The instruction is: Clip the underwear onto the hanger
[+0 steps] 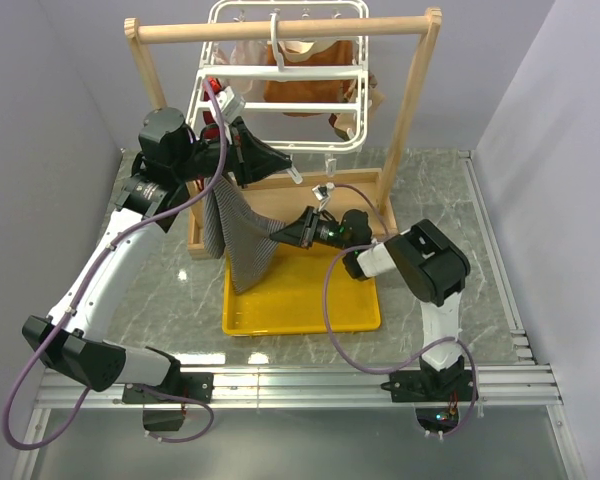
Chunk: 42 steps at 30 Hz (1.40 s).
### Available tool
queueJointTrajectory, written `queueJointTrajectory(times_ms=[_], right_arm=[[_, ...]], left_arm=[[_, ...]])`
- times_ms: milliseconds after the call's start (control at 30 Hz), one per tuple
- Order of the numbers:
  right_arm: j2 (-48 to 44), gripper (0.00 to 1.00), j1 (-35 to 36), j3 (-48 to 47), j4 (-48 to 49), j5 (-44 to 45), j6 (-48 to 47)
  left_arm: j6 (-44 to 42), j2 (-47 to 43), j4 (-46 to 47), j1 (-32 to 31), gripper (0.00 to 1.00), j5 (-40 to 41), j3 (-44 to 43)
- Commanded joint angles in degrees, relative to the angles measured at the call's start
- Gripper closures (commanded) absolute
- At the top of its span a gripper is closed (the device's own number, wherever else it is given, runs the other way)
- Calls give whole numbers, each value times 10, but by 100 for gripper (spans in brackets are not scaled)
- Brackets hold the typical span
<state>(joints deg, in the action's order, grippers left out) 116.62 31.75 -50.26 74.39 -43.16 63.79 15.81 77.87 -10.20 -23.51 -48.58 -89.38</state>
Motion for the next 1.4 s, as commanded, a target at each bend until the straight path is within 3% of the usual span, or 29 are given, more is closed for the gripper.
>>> queueJointTrajectory(times_ms=[0,233,467,567,600,667,700,733,933,1133,1367], right_arm=[[-69,100,2,15,269,-21,-41],[-129,100,-38,28,259,-66,-33],[-167,100,-59,-10,152,-91,-19],[-205,100,-75,-29,37,-98,-38],[-222,100,-75,-33,-63,-97,-62],[-286,100,-71,-48,-202,-47,-187],[-305,100,-68,-50,-316,-28,-223],[-321,100,-64,-46,-335,-10,-248],[-426,100,-25,52,-322,100,-356],[-445,100,26,110,-305,196,-468],[-452,100,39,120,-325,272,-501]], left_arm=[[22,5,-46,-8,100,-62,1],[14,8,-74,-8,100,-39,-1],[31,24,-83,-7,100,-3,-11],[38,26,-82,-6,100,-2,-16],[40,26,-83,-6,100,-2,-19],[42,27,-82,-6,100,1,-22],[45,26,-79,-5,100,2,-22],[47,25,-76,-6,100,7,-21],[69,15,-48,-5,100,3,3],[62,19,-58,-5,100,6,-7],[51,23,-84,-5,100,22,-16]])
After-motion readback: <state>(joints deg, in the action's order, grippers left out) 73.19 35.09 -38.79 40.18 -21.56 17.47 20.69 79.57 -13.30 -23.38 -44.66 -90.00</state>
